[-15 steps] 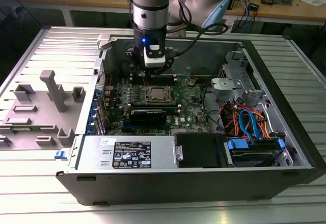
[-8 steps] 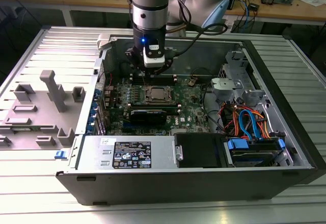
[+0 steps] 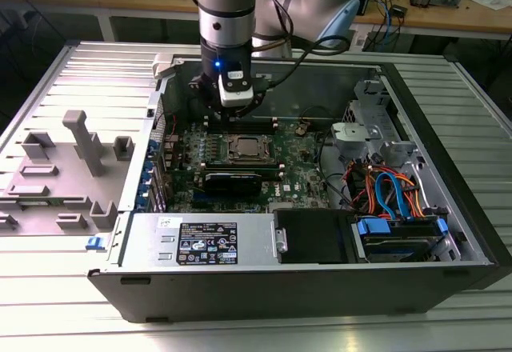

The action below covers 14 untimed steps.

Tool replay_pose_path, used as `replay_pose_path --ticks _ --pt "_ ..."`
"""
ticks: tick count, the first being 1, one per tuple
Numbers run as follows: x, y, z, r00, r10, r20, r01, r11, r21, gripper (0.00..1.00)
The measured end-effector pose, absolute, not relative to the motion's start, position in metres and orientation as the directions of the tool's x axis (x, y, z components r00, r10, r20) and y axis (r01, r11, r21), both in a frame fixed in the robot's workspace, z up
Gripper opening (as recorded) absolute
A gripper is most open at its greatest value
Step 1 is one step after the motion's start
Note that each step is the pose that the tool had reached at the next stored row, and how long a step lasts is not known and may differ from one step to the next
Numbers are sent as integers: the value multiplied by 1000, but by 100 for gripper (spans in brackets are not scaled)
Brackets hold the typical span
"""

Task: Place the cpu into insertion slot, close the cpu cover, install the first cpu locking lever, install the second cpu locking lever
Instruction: 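Install the first cpu locking lever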

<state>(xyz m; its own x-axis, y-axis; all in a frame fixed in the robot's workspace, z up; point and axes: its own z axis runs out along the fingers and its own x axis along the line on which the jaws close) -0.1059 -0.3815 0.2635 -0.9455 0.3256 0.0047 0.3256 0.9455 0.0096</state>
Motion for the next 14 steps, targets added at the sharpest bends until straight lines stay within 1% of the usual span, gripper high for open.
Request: replay_pose_path --ticks 3,9,14 --pt "-116 -381 263 -947 321 8 321 947 20 11" --pt "-117 -381 260 -982 186 10 186 982 27 11" --pt "-122 -381 260 -985 170 10 170 985 28 11"
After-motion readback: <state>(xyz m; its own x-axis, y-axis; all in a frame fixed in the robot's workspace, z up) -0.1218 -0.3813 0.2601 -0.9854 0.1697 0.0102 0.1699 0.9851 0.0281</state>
